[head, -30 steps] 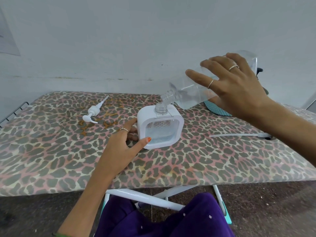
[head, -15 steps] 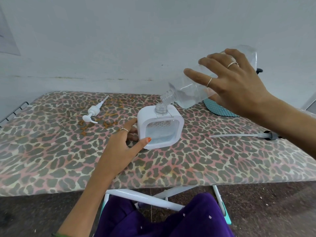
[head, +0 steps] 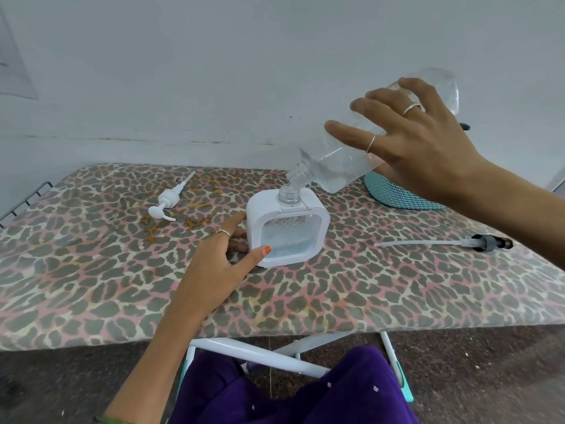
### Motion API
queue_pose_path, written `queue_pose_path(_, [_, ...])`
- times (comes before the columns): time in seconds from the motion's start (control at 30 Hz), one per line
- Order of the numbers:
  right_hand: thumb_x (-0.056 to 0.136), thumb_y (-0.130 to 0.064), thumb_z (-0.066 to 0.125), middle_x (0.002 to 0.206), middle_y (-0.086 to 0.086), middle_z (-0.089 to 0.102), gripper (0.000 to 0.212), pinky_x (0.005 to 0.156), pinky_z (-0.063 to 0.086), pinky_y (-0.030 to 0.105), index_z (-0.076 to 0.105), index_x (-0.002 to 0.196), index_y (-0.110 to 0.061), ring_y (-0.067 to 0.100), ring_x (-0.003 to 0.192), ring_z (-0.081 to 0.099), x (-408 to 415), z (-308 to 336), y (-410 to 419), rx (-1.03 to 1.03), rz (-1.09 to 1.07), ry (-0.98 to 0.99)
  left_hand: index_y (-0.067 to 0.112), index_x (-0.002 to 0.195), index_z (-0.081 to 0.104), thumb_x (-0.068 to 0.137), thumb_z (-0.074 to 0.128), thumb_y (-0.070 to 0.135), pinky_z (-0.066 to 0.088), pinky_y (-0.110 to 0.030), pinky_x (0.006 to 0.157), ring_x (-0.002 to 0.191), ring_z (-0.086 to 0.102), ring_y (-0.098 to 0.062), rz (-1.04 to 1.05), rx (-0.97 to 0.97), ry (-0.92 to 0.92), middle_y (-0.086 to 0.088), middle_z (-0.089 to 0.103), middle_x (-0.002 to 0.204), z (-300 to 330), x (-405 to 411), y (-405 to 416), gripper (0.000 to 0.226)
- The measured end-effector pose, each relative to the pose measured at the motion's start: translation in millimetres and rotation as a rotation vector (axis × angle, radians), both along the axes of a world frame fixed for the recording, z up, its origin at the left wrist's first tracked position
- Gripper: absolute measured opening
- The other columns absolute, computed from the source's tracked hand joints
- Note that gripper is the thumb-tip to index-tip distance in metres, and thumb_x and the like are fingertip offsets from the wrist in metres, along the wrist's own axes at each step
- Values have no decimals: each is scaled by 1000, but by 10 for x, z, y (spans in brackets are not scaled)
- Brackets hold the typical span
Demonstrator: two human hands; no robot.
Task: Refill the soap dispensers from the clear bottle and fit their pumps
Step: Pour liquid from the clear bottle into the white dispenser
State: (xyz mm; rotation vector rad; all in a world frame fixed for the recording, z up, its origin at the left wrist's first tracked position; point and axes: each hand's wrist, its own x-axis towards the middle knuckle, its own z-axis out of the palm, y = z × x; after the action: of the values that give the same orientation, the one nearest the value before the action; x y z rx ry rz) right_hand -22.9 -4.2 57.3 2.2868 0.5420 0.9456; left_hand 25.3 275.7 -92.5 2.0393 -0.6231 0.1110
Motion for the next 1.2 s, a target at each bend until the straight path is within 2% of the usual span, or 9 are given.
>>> queue_pose_path(0.2, [76, 0, 70, 125, 24, 54, 72, 102, 31, 60, 41, 139, -21, 43, 115, 54, 14, 20, 31, -10, 1, 21, 33, 138, 41, 81, 67, 44, 41, 1, 74, 94, 57, 13, -3, 8, -1, 21, 61, 104, -1, 2, 5, 64])
queue_pose_path(0.47, [79, -1, 66, 126, 25, 54, 66, 101, 31, 61, 44, 138, -20, 44, 115, 54, 18, 66, 44, -30, 11, 16, 33, 138, 41, 80, 66, 45, 40, 2, 74, 93, 55, 16, -4, 7, 2, 25, 59, 101, 9, -4, 1, 64])
queue_pose_path(0.67, [81, -1, 63, 125, 24, 54, 64, 101, 31, 61, 44, 138, -21, 43, 115, 54, 24, 86, 50, -53, 14, 3, 30, 138, 42, 77, 63, 51, 48, -14, 83, 94, 62, 3, -22, -12, -1, 16, 64, 108, 10, 1, 4, 68])
queue_pose_path(0.77, [80, -2, 64, 126, 25, 54, 64, 102, 30, 61, 43, 138, -21, 44, 115, 54, 20, 101, 62, -51, 17, 7, 32, 137, 42, 80, 67, 45, 49, -13, 81, 92, 61, 5, -12, -8, -4, 18, 64, 106, 6, 7, 2, 63])
queue_pose_path(0.93, [84, -2, 59, 127, 22, 53, 62, 104, 27, 60, 41, 139, -23, 43, 117, 53, 25, 109, 76, -69, 11, 2, 30, 136, 43, 82, 67, 42, 45, -3, 75, 91, 60, 9, -7, -5, -5, 22, 62, 101, -4, 5, 1, 61])
queue_pose_path(1.2, [84, 2, 58, 126, 21, 53, 63, 106, 26, 59, 41, 138, -25, 42, 119, 52, 32, 129, 107, -97, 0, -18, 32, 136, 43, 80, 66, 47, 49, -13, 82, 92, 61, 8, -7, -5, -1, 21, 63, 105, 6, 1, 4, 63])
